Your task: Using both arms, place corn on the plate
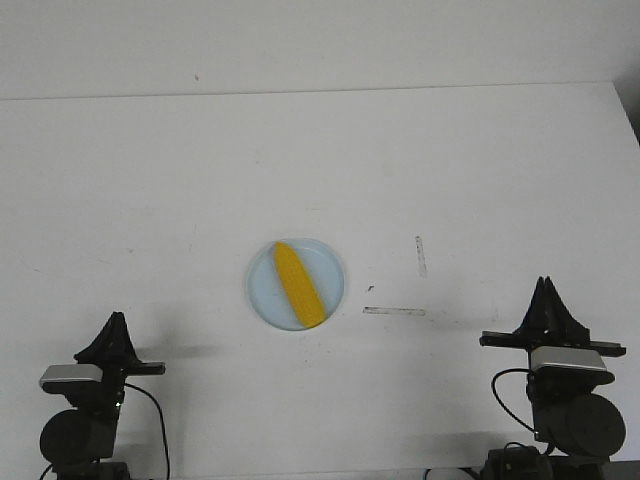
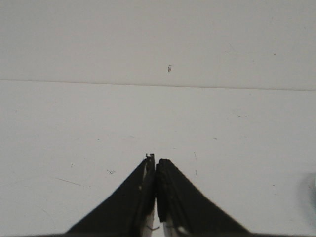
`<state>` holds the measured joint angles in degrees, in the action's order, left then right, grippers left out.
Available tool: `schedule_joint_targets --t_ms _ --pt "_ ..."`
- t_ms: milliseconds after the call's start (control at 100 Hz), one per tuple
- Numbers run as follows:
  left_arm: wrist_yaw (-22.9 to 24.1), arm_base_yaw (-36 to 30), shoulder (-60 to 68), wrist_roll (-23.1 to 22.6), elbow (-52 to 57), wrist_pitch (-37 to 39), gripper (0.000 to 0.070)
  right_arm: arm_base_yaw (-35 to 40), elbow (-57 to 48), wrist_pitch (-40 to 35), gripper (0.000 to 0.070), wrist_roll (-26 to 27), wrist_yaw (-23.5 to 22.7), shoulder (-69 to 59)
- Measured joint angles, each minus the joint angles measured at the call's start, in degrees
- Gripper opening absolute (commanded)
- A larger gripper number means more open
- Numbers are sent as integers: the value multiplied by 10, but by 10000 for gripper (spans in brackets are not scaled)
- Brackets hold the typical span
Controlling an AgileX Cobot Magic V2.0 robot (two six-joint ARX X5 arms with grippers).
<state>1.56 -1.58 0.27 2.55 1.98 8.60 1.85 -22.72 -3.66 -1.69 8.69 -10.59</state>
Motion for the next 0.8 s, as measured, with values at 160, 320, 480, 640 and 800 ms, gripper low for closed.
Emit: schedule_joint_targets --t_ms 160,320,480,640,800 --pt "0 0 0 0 0 0 2 0 0 -2 36 0 -34 0" --pt "0 0 0 0 0 0 2 0 12 -2 6 0 -84 0" --pt "0 0 0 0 0 0 2 0 63 10 6 0 -85 6" --pt "0 0 0 0 0 0 2 -8 119 40 6 0 -74 39" --pt "0 0 0 0 0 0 2 -19 177 67 6 0 -75 103"
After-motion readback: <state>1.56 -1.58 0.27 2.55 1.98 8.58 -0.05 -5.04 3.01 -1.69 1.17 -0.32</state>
